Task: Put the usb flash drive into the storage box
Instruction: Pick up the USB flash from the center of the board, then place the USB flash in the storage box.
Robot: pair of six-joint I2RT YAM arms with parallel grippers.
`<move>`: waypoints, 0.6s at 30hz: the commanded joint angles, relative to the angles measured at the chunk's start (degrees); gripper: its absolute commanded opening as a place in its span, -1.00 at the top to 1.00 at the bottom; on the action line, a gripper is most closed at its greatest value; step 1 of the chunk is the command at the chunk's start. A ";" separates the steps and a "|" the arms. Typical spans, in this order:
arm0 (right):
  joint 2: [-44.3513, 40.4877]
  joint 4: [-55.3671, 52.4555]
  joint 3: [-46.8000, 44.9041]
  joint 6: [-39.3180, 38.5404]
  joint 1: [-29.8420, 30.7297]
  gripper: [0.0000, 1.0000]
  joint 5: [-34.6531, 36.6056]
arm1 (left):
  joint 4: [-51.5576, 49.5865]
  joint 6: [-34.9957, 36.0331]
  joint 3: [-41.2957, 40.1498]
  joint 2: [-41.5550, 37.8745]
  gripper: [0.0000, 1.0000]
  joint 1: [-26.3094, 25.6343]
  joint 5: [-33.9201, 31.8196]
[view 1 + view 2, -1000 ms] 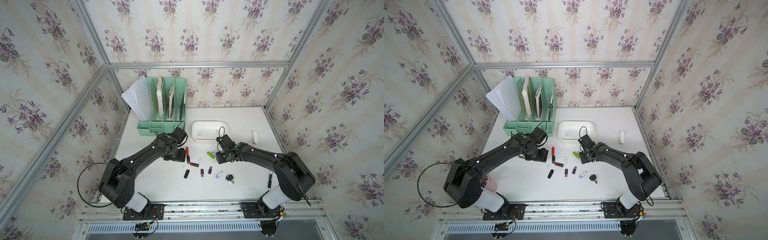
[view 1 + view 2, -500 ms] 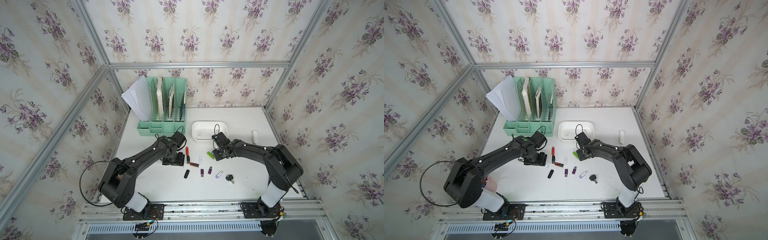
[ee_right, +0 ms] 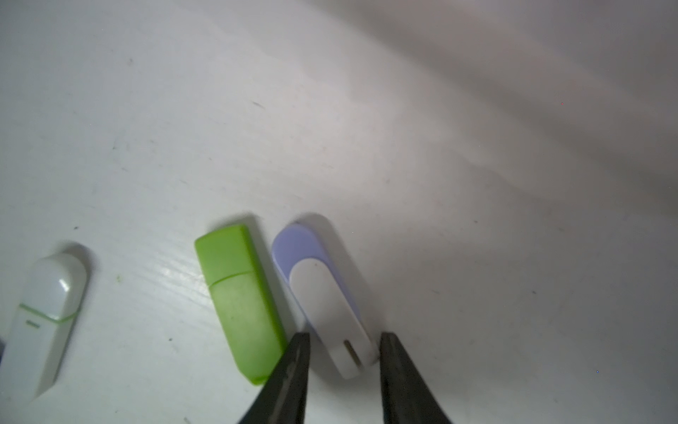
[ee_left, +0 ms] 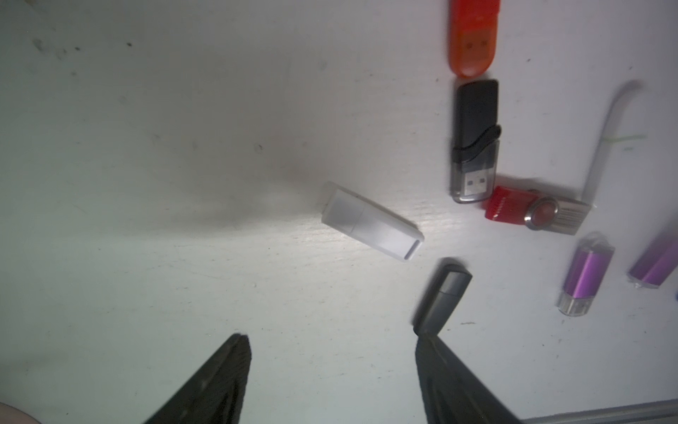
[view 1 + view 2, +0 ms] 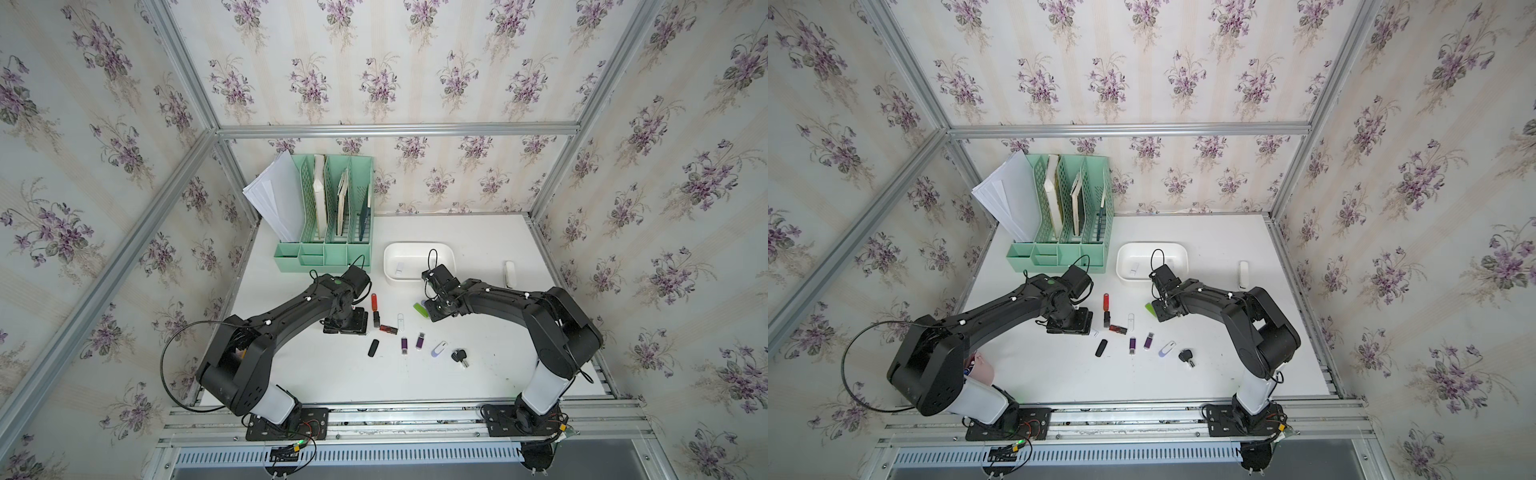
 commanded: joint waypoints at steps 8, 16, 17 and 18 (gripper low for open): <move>0.41 -1.32 0.24 -0.73 -0.01 0.54 -1.06 | 0.93 -0.27 -0.10 1.69 -0.52 0.14 2.01; -0.49 -2.47 0.26 -0.55 0.00 0.60 -0.43 | 1.24 -0.39 -0.45 2.62 -0.53 0.09 2.34; -0.78 -2.66 0.24 -0.51 0.00 0.61 -0.49 | 1.25 -0.38 -0.49 2.76 -0.53 0.13 2.39; -1.15 -2.88 0.09 -0.46 0.00 0.61 -0.57 | 1.35 -0.38 -0.50 2.86 -0.53 0.17 2.50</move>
